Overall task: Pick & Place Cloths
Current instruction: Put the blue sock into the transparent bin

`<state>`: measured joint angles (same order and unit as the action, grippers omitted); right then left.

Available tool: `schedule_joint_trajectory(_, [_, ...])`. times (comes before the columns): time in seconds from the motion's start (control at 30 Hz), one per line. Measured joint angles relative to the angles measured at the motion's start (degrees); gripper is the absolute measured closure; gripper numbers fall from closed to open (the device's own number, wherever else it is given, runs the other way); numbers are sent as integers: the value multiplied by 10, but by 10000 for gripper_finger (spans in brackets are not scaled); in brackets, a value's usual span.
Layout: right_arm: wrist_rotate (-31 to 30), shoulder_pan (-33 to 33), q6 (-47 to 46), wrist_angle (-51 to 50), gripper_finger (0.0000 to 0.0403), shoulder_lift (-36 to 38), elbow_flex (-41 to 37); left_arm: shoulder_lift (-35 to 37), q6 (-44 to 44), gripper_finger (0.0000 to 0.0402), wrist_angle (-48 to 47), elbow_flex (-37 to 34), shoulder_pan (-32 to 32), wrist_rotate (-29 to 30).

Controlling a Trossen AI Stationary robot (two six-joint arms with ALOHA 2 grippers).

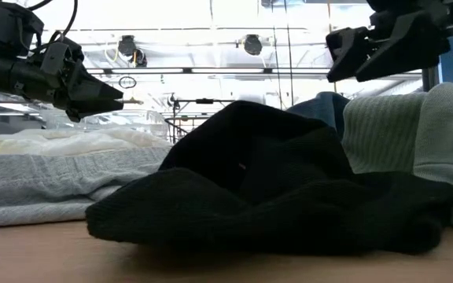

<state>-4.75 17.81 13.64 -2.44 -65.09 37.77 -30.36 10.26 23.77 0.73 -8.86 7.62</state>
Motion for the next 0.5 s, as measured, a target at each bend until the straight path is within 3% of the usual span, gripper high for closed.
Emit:
schedule_joint_trajectory(0.13, [-4, 7, -33, -1, 219, -22, 2, 0, 0, 179, 0, 0, 0, 0])
schedule_joint_trajectory(0.27, [-55, 7, -44, 3, 218, -38, 2, 0, 0, 179, 0, 0, 0, 0])
schedule_joint_trajectory(0.5, [-57, 6, -58, 8, 218, -72, 2, 0, 3, 179, 0, 0, 0, 0])
